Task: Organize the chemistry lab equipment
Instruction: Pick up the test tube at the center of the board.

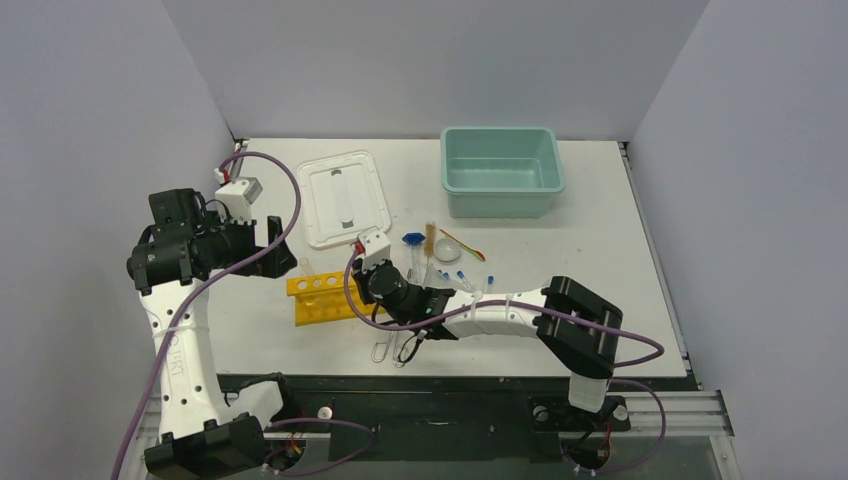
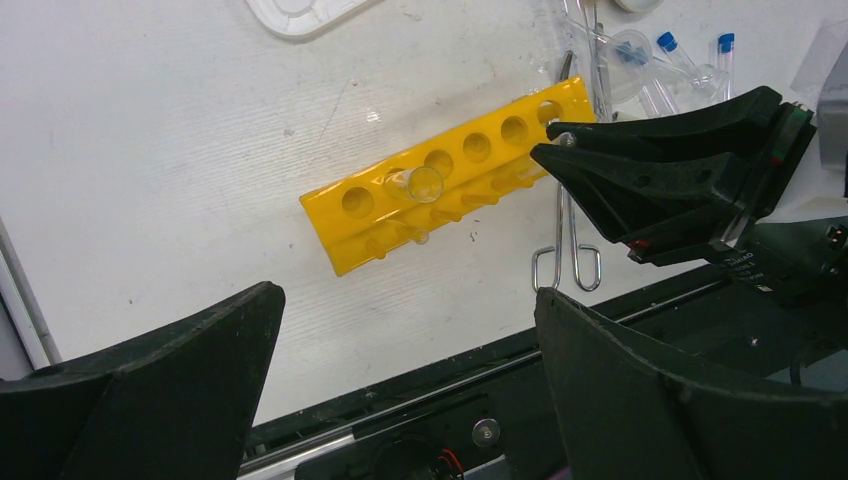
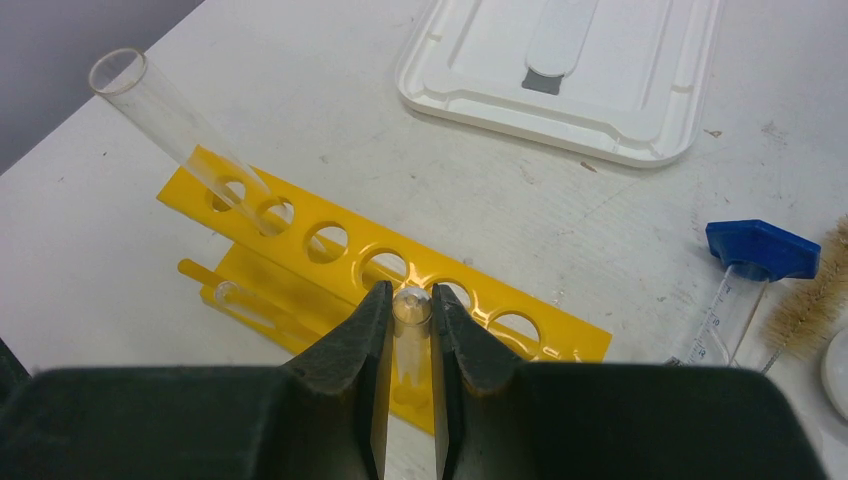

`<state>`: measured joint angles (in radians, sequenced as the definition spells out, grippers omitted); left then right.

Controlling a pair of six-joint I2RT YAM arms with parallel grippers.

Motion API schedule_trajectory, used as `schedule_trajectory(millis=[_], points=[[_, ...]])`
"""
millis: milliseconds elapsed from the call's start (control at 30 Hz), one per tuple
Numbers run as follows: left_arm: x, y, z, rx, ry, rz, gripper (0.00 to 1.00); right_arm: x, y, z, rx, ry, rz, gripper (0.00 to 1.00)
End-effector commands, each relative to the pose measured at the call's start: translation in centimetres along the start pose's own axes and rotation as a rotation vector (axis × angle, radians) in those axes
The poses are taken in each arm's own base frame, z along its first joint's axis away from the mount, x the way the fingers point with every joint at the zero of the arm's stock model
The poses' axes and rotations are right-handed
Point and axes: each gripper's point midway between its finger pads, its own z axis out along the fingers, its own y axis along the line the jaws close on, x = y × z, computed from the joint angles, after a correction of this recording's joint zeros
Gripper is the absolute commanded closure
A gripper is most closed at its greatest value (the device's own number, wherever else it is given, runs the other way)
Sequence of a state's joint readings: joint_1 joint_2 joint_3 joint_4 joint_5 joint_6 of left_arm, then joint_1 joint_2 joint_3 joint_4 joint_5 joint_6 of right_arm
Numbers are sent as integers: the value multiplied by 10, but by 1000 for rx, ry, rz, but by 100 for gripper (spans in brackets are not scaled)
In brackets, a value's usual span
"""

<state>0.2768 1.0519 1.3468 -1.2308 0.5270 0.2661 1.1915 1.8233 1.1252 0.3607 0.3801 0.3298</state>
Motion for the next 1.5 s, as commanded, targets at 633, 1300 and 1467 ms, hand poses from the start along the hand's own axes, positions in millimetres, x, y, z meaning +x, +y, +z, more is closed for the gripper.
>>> schedule_trajectory(millis=[633, 1300, 1467], points=[[-4, 0, -6, -11, -26, 16, 3, -16, 1, -7, -8, -37, 26, 100], [-4, 1, -7, -17, -27, 22, 3, 4, 4, 2, -15, 4, 29, 100], [-3, 2, -7, -20, -24, 22, 3, 3, 3, 2, -12, 3, 32, 100]])
